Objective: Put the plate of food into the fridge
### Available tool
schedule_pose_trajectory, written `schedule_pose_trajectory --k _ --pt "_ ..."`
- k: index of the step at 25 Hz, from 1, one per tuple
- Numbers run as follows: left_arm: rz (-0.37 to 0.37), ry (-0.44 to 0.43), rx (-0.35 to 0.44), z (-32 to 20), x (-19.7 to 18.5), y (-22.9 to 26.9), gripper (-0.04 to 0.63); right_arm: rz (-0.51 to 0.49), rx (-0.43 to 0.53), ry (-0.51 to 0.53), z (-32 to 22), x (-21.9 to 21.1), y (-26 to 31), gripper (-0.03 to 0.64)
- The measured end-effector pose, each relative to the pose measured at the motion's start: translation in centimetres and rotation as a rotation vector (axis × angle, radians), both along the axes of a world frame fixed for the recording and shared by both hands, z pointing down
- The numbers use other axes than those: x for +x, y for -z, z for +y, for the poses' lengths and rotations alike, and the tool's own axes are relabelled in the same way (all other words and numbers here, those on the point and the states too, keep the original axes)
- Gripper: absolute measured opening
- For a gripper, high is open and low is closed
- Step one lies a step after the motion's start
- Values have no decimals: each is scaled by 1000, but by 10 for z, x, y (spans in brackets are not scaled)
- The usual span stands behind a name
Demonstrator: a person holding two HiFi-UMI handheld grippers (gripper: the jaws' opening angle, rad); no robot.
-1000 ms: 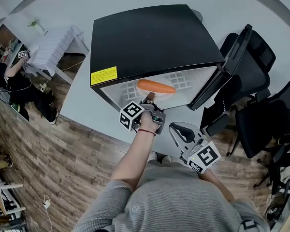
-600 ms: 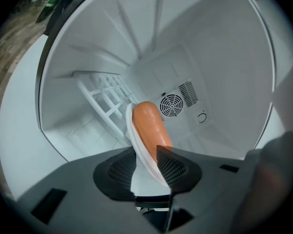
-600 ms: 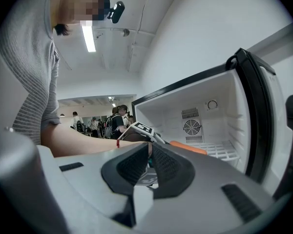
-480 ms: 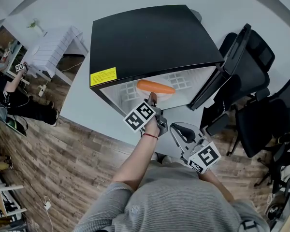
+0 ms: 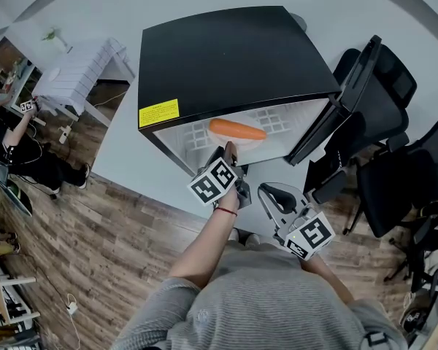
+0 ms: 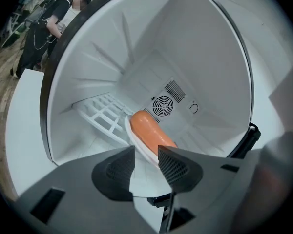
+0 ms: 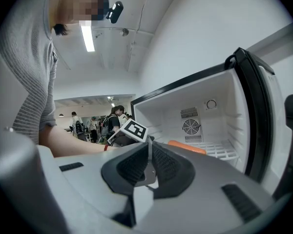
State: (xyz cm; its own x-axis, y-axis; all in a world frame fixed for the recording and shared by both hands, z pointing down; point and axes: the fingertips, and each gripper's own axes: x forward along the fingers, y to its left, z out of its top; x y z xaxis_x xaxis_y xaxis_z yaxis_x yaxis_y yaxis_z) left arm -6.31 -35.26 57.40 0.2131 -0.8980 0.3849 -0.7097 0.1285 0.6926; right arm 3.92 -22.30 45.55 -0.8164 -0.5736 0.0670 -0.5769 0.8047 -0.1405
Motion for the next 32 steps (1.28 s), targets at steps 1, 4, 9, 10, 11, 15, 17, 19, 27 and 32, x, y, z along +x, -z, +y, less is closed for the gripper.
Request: schedule_pose_trajectory --k 1,4,9,10,11,15,17,19,27,32 --pt "3 -3 2 1 0 1 135 0 1 1 0 -1 0 15" --pt "19 -4 -4 5 -2 2 135 0 3 5 1 -2 1 15" --pt "34 -12 -15 17 -4 -1 135 -5 8 7 2 -4 3 15" --pt "35 -16 -14 20 -4 -1 135 -6 8 6 3 -3 3 15" --pt "38 -20 -11 22 -3 0 135 -7 9 5 3 -3 4 15" --pt "48 -42 2 29 0 2 135 -10 14 -2 4 -3 5 15" --pt "50 -53 8 33 2 3 135 -11 19 -4 5 -3 6 15" --pt "48 -67 18 37 5 6 135 -12 22 -6 7 -2 7 15" --pt "-46 -146 82 56 15 23 116 -17 33 -17 10 2 11 15" --pt "-52 -193 134 66 23 38 25 -20 37 -23 12 4 12 15"
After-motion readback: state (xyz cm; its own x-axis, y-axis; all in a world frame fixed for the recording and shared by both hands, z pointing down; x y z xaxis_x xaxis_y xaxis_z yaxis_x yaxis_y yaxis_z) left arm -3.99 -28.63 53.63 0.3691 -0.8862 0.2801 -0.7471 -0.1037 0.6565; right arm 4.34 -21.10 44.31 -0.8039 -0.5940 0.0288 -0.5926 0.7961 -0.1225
